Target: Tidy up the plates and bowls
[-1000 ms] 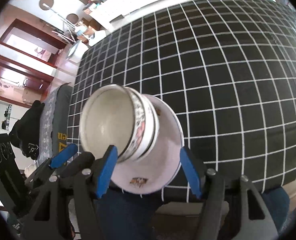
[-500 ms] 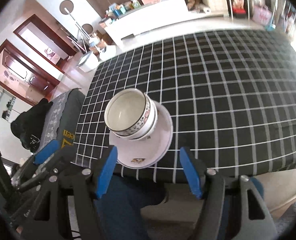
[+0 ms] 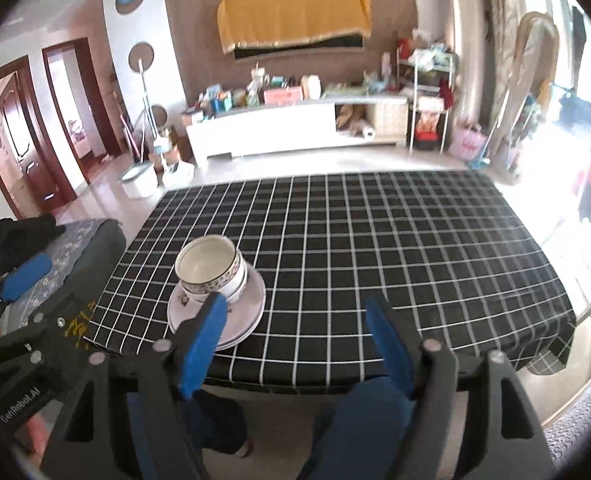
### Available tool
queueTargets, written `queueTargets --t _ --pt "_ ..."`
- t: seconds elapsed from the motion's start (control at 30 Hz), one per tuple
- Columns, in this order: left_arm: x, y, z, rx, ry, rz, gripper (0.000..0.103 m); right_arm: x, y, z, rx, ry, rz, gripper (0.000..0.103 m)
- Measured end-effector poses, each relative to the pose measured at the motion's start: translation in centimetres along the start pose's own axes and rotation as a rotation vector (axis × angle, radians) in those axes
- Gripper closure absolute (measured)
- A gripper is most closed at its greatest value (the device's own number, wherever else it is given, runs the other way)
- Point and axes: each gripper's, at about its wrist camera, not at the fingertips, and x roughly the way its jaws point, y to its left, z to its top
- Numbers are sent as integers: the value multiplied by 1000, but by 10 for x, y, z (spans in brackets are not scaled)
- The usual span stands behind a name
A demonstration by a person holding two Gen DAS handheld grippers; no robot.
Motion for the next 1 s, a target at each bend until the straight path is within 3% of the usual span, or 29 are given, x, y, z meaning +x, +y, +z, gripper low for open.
queueTargets --t 0.1,0.27,0.37,0.47,0.57,1.0 --pt "-18 0 -5 -7 -31 31 24 -21 -3 -7 -11 -61 -10 14" --pt "-39 8 -18 -60 -72 10 21 -45 -2 -19 -37 -137 13 0" --pt "-52 7 -27 -50 -92 13 17 -53 5 -27 -79 -152 2 0" --pt "-57 7 -32 -45 -106 36 0 -57 9 -35 -107 -149 1 0" --pt "-61 7 -37 -48 -123 50 0 -60 12 -39 -121 -146 30 0" --pt "-74 10 -54 -63 -103 50 0 -76 19 -58 -159 -203 7 0"
